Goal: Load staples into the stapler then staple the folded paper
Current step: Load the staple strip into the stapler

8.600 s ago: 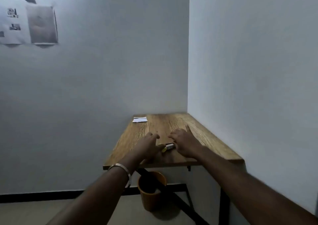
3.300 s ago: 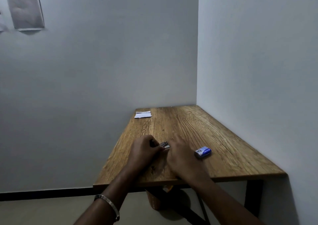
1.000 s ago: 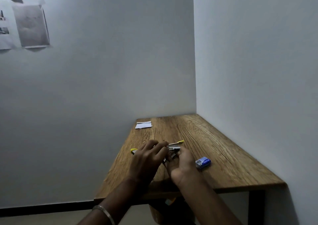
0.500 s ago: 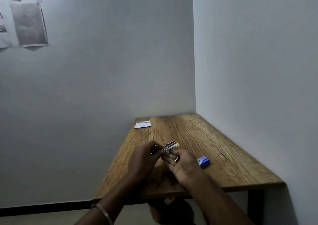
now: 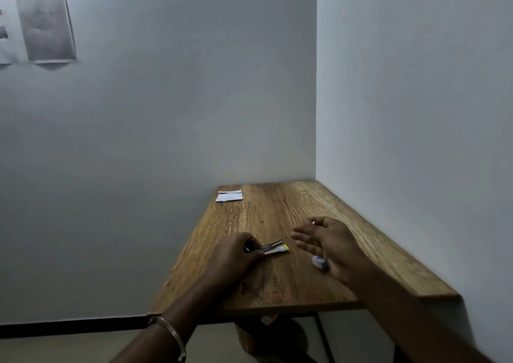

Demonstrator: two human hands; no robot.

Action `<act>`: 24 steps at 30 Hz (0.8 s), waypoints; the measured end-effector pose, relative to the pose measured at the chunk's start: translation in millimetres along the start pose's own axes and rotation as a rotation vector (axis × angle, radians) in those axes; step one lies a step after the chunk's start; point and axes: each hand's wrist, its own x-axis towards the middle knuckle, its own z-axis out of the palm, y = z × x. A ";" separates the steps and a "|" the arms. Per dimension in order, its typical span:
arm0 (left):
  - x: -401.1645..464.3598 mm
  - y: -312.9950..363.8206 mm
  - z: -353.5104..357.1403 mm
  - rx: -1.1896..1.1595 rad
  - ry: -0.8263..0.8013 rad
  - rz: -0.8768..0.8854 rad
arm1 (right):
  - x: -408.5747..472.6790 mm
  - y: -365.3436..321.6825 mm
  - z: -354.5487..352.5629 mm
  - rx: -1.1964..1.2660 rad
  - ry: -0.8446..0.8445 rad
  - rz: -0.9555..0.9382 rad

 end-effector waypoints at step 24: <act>-8.4 5.7 -1.4 0.054 0.066 0.027 | 66.5 17.0 -77.5 -1.207 0.101 -0.261</act>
